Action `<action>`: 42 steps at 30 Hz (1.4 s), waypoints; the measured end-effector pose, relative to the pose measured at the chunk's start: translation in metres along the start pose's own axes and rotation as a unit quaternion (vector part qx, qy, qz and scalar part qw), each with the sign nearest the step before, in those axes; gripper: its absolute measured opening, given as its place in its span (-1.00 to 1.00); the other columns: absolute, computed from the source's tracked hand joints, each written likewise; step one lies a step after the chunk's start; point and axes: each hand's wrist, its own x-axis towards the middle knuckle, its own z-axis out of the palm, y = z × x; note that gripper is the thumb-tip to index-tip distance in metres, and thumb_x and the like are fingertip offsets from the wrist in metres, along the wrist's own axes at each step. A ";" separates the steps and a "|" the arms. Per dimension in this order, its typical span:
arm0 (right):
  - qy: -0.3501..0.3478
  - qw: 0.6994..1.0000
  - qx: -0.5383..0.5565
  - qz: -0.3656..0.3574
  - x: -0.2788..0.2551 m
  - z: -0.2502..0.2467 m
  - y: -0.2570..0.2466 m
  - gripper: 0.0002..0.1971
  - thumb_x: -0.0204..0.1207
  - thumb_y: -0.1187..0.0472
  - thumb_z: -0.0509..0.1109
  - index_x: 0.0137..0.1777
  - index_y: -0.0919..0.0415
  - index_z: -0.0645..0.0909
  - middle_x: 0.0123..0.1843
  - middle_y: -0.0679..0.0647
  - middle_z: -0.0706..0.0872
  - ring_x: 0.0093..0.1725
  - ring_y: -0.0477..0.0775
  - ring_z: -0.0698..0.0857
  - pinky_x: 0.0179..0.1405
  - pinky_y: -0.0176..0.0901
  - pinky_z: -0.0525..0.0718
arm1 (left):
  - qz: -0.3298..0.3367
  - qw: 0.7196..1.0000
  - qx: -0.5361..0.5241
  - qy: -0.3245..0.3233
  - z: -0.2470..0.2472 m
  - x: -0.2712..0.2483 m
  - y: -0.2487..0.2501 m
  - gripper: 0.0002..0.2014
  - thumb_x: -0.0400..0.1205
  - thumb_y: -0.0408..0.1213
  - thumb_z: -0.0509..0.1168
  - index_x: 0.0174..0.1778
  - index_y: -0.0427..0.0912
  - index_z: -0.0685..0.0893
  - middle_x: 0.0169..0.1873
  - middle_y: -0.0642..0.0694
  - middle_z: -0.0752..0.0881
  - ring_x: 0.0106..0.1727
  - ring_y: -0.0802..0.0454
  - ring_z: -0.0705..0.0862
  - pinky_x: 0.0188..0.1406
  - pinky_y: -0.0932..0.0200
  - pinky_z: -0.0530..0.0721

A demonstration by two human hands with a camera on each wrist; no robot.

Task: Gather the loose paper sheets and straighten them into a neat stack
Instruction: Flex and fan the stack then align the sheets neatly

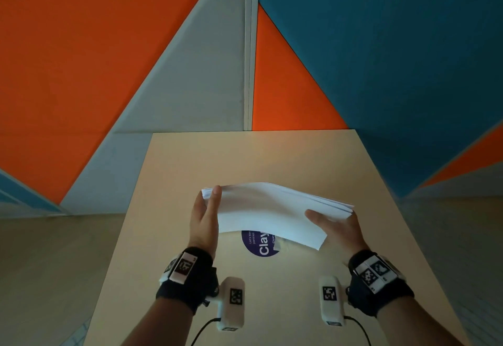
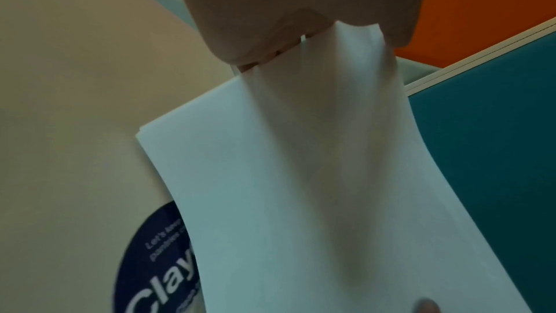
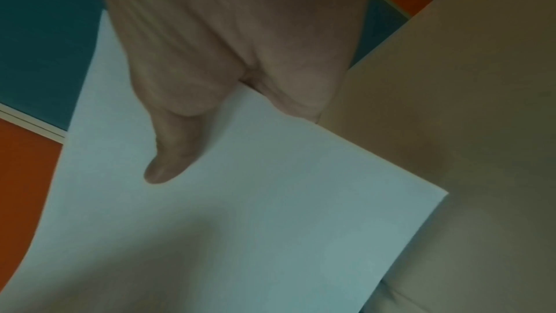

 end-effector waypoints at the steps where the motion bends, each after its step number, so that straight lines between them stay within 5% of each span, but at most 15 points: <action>1: 0.005 1.000 0.000 -0.010 0.000 0.000 -0.003 -0.78 0.31 0.37 0.66 -0.03 0.31 0.80 -0.11 0.09 0.89 -0.15 -0.03 0.86 -0.08 -0.16 0.78 | 0.005 1.000 -0.009 0.006 0.001 0.001 0.001 -0.58 0.59 0.17 0.21 0.07 -0.11 0.69 0.03 -0.09 0.80 0.19 -0.13 0.72 0.29 -0.12 0.58; 4: -0.003 1.000 -0.018 -0.024 0.000 0.000 -0.005 -0.82 0.37 0.31 0.64 -0.04 0.25 0.81 -0.13 0.03 0.89 -0.13 -0.07 0.84 -0.09 -0.25 0.76 | 0.000 0.999 -0.023 0.025 -0.001 0.005 0.001 -0.60 0.58 0.21 0.19 0.02 -0.04 0.66 0.06 -0.01 0.75 0.19 0.05 0.67 0.39 -0.05 0.48; 6: -0.010 0.999 -0.034 -0.009 0.002 0.000 0.005 -0.81 0.38 0.23 0.63 -0.01 0.20 0.80 -0.11 0.01 0.89 -0.08 -0.07 0.84 -0.03 -0.21 0.74 | -0.006 0.999 -0.014 0.036 0.001 0.006 0.001 -0.66 0.60 0.16 0.19 -0.12 -0.05 0.61 -0.12 0.14 0.70 -0.02 0.21 0.63 0.25 0.05 0.48; 9: -0.007 0.998 -0.052 0.020 0.003 0.002 0.020 -0.65 0.30 0.12 0.68 0.08 0.17 0.78 -0.02 0.01 0.89 0.02 -0.05 0.85 0.12 -0.08 0.74 | -0.015 0.999 0.004 0.048 0.002 0.008 -0.001 -0.72 0.62 0.08 0.23 -0.18 -0.04 0.65 -0.18 0.10 0.74 -0.06 0.11 0.67 0.19 0.00 0.54; 14: -0.024 0.995 -0.089 0.033 -0.001 0.002 0.027 -0.69 0.38 0.32 0.62 0.14 0.23 0.76 0.03 0.06 0.87 0.07 0.02 0.83 0.16 -0.02 0.75 | -0.019 0.998 0.024 0.049 0.001 0.016 0.001 -0.73 0.56 0.08 0.23 -0.27 -0.03 0.61 -0.24 0.04 0.68 -0.10 -0.02 0.62 0.10 -0.11 0.55; 18: -0.025 0.995 -0.093 0.017 -0.002 -0.002 0.023 -0.74 0.38 0.31 0.62 0.08 0.21 0.78 -0.03 -0.02 0.88 -0.06 -0.20 0.84 -0.06 -0.32 0.72 | 0.015 0.998 0.018 0.059 0.000 0.017 0.007 -0.74 0.58 0.05 0.17 -0.37 0.03 0.50 -0.32 0.04 0.55 -0.17 -0.01 0.48 -0.07 0.03 0.41; 21: -0.022 0.995 -0.089 0.037 -0.008 -0.003 0.030 -0.75 0.38 0.32 0.62 0.05 0.13 0.77 -0.06 -0.01 0.88 -0.08 -0.14 0.85 -0.07 -0.09 0.77 | 0.014 0.998 0.032 0.052 -0.001 0.013 0.000 -0.69 0.62 0.04 0.15 -0.34 -0.07 0.50 -0.33 0.04 0.54 -0.20 0.02 0.48 -0.09 0.05 0.41; 24: -0.025 0.992 -0.118 0.047 -0.012 -0.003 0.044 -0.71 0.37 0.32 0.62 0.11 0.18 0.77 -0.01 -0.01 0.88 0.03 -0.05 0.84 0.13 0.03 0.77 | 0.006 0.997 0.052 0.049 -0.001 0.011 -0.008 -0.59 0.70 0.03 0.12 -0.19 -0.30 0.51 -0.29 0.02 0.58 -0.21 0.08 0.52 -0.07 0.09 0.45; 27: -0.024 0.992 -0.111 0.049 -0.014 -0.001 0.043 -0.71 0.37 0.38 0.61 0.10 0.21 0.77 -0.01 -0.01 0.88 0.00 -0.13 0.84 0.20 0.00 0.74 | 0.003 0.997 0.049 0.055 -0.001 0.013 -0.004 -0.65 0.67 0.03 0.13 -0.26 -0.18 0.54 -0.30 0.01 0.59 -0.19 0.02 0.54 -0.08 0.06 0.46; 32: -0.033 0.994 -0.100 0.038 -0.014 -0.002 0.026 -0.77 0.37 0.34 0.62 0.04 0.24 0.79 -0.21 -0.19 0.88 -0.14 -0.27 0.83 -0.20 -0.41 0.72 | 0.032 0.995 0.057 0.070 -0.003 0.017 0.004 -0.75 0.61 -0.10 0.12 -0.34 -0.08 0.54 -0.35 0.03 0.58 -0.22 0.01 0.52 -0.14 0.06 0.44; 37: -0.014 1.000 -0.005 0.015 -0.017 0.001 0.001 -0.69 0.34 0.34 0.65 0.09 0.24 0.76 -0.04 0.07 0.87 -0.09 -0.04 0.84 -0.21 -0.25 0.74 | 0.023 0.995 0.078 0.062 -0.005 0.018 -0.008 -0.60 0.64 0.05 0.06 -0.24 -0.19 0.59 -0.30 -0.07 0.64 -0.18 -0.05 0.58 -0.08 0.01 0.50; 42: 0.010 0.994 0.103 0.018 -0.019 0.011 -0.017 -0.48 0.36 -0.12 0.41 0.07 0.36 0.70 -0.05 0.19 0.79 -0.14 0.10 0.75 -0.22 -0.11 0.68 | 0.035 0.996 0.064 0.042 0.001 0.014 -0.004 -0.73 0.58 0.05 0.24 -0.16 -0.10 0.63 -0.24 0.04 0.68 -0.14 0.07 0.62 -0.06 0.13 0.52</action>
